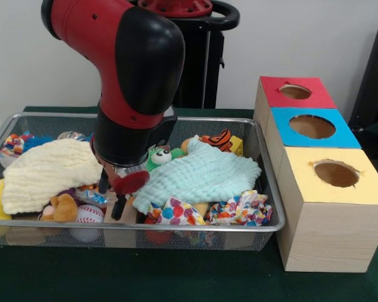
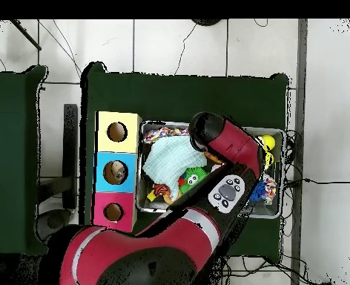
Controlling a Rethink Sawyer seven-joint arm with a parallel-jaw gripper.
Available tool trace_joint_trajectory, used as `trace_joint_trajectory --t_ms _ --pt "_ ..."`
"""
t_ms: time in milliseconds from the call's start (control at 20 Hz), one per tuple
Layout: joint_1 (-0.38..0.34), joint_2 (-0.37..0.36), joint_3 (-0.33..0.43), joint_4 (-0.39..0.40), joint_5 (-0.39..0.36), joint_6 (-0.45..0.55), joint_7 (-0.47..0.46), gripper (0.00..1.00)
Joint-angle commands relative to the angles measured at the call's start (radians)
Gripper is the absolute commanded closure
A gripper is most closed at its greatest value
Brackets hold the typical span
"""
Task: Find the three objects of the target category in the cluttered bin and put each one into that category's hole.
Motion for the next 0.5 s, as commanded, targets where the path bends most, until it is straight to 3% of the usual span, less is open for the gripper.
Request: trace_joint_trajectory --t_ms 50,500 --pt "-0.020 0.076 0.035 -0.094 0.000 0.090 0.317 0.00" --pt "-0.043 0.104 0.042 -0.129 0.018 0.097 0.325 0.00"
